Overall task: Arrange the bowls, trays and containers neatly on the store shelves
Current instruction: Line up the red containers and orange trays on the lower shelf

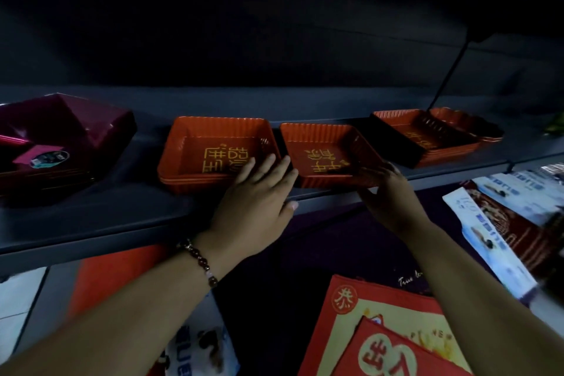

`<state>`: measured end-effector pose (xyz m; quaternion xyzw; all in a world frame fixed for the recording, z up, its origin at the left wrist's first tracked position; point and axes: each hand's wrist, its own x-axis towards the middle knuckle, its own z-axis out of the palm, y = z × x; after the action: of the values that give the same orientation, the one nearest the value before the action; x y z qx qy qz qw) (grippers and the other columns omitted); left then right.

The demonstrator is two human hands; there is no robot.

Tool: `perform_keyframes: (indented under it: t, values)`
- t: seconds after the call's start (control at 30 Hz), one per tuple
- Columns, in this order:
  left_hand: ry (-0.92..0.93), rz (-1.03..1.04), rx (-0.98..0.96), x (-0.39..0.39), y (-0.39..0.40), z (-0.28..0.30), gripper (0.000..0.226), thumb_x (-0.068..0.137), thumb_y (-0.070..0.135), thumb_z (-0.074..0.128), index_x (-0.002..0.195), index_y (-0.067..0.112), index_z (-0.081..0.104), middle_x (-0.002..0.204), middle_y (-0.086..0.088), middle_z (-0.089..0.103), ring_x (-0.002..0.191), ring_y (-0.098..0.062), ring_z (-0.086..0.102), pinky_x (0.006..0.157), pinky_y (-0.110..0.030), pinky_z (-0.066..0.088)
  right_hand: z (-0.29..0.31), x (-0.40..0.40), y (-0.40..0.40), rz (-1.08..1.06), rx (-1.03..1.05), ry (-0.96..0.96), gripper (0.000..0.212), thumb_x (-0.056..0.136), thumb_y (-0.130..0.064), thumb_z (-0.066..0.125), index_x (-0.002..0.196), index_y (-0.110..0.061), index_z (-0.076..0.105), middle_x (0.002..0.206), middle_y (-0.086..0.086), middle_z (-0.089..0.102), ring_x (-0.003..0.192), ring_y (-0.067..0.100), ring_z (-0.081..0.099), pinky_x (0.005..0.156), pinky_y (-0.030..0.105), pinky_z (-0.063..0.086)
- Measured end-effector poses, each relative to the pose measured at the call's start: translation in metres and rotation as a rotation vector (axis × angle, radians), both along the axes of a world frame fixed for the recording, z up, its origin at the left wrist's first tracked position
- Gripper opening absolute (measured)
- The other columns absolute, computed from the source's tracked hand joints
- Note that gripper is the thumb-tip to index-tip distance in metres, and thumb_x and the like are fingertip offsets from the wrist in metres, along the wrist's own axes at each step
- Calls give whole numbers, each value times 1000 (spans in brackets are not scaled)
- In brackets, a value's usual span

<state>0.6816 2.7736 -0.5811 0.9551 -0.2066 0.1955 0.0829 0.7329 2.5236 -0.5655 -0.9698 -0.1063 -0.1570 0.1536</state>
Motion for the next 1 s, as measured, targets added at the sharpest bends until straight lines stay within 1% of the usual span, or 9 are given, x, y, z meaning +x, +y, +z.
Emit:
perform_keyframes:
  t: [0.1,0.2,0.33,0.47,0.57,0.7,0.8,0.9,1.0]
  values:
    - [23,-7,9,2,-9,-5,60,100,46,31,152,18,22,160,-3,13,148,-19,8,120,-40,2,1,-4,-10,3,66,-38,30,91,-9,60,117,-22,67,116,8,64,108,27,56,77,30,42]
    - [8,0,5,2,-11,-8,63,100,46,36,153,17,17,161,-5,11,148,-20,7,120,-40,0,5,-11,-13,16,36,-41,20,94,-11,58,110,-13,70,102,12,69,89,29,63,67,34,48]
    - [7,-2,-17,1,-13,-9,65,98,46,39,153,18,18,160,-6,13,148,-21,10,120,-42,3,8,-20,-15,21,-28,-86,15,87,2,60,93,-5,72,87,16,70,76,34,65,57,41,52]
    - [-12,5,-55,-3,-14,-9,68,98,45,43,154,19,15,160,-6,16,147,-23,16,120,-40,3,14,-25,-13,8,-8,-158,19,84,5,59,91,-8,72,88,13,70,81,32,64,59,37,51]
    - [-8,5,-152,-8,-16,-4,72,97,45,44,154,23,6,160,-3,15,147,-19,15,119,-36,5,26,-32,-11,-3,28,-219,25,83,4,59,97,-10,74,94,10,71,87,30,63,64,26,41]
    - [-5,-29,-337,-18,-20,8,85,94,42,53,152,33,-8,157,-1,24,142,-20,25,113,-32,18,38,-44,-8,-82,124,-176,25,88,-4,56,102,-16,73,88,0,64,88,23,59,55,17,32]
    - [-30,-49,-477,-26,-20,17,83,93,40,55,152,36,-4,155,-3,27,137,-21,32,105,-32,29,47,-58,3,-42,238,-205,24,90,-13,59,111,-20,71,90,-11,60,96,16,56,64,12,33]
    - [-82,-20,-560,-30,-13,26,70,93,44,51,149,38,10,155,-4,24,134,-23,35,99,-38,40,49,-67,23,34,266,-247,26,90,-16,62,115,-22,69,100,-8,66,101,15,56,77,27,46]
    - [-132,30,-598,-31,3,33,54,95,46,47,143,32,27,151,-2,28,125,-23,42,83,-32,40,45,-67,46,87,216,-308,27,90,-18,63,115,-23,68,103,-4,68,97,19,60,76,38,53]
